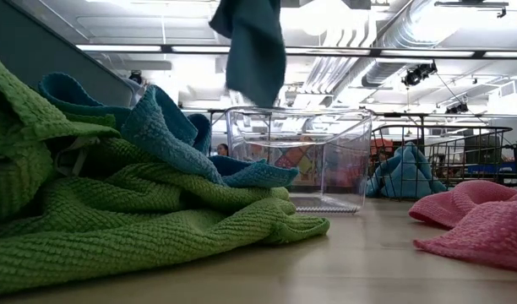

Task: Sort microfiber towel by color & place in baskets
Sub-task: Put the top blue microfiber cloth into the wire basket

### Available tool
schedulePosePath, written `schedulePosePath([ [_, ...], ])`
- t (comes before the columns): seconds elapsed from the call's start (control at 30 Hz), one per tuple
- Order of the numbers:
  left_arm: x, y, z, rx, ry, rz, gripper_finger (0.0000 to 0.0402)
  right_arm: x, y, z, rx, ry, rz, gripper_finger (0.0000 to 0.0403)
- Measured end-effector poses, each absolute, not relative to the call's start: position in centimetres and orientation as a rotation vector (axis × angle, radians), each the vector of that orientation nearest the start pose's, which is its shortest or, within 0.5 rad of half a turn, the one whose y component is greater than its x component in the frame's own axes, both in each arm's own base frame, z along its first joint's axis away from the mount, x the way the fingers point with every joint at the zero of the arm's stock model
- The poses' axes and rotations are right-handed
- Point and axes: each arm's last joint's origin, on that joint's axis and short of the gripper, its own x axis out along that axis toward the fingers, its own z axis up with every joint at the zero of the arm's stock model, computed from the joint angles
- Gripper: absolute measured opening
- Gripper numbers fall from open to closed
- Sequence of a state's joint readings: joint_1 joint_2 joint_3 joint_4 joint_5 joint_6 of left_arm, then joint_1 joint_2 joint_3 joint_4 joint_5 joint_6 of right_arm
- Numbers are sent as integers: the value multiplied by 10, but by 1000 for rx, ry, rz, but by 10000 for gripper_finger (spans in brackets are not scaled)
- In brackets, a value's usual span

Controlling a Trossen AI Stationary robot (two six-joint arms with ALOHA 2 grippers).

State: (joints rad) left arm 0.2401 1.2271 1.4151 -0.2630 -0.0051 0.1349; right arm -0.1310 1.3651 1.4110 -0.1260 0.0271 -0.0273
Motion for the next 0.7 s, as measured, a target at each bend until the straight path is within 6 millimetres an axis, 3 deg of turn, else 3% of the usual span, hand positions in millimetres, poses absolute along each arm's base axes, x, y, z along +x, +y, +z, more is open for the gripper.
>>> schedulePosePath([
  [0.33,244,58,461,134,-5,237,0,314,-45,421,-51,62,-260,294],
  [0.7,246,53,468,143,-86,198,0,339,-47,408,-52,21,-236,301],
])
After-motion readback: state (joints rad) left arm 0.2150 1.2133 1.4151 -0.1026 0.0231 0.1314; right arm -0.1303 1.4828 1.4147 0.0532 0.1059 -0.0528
